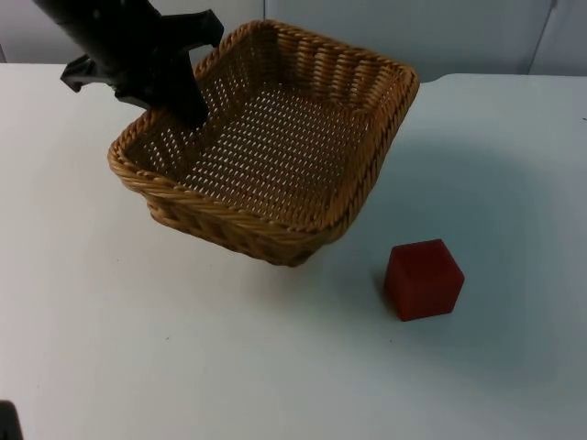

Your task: Pick up the basket with the left hand and place the cube into the basket with the right hand.

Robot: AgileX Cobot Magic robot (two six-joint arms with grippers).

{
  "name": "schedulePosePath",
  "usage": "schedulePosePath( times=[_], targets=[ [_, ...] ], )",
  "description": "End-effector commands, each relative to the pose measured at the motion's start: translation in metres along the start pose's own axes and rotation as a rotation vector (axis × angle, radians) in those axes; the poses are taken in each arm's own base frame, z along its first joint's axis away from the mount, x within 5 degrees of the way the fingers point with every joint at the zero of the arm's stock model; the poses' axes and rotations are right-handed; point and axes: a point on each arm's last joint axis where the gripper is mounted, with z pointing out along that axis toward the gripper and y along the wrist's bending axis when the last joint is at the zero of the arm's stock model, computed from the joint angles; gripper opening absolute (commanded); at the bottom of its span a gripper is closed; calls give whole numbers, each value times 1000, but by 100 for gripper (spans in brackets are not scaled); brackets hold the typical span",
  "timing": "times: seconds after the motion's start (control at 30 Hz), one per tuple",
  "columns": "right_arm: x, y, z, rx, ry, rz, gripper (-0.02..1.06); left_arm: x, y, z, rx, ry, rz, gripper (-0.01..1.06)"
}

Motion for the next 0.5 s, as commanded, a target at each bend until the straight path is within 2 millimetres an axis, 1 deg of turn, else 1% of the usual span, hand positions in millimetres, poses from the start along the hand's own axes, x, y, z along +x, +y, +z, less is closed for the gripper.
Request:
schedulePosePath(
  times=[0.0, 0.13, 0.27, 0.3, 0.43, 0.47],
  targets=[
    [0, 0, 0, -1, -14, -4, 0, -5, -7, -10, 26, -41, -9, 0],
    [-4, 0, 0, 2, -56, -3, 0, -5, -7, -10, 25, -42, -9, 0],
    [-16, 1, -2, -17, -184, 19, 0, -5, -7, -10, 25, -42, -9, 0],
    [-16, 1, -2, -17, -184, 19, 0, -5, -7, -10, 25, -42, -9, 0],
    [-29, 2, -5, -32, -338, 48, 0, -5, -7, -10, 25, -42, -9, 0],
    [-29, 2, -5, -32, -338, 48, 0, -5, -7, -10, 25, -42, -9, 0]
  ],
)
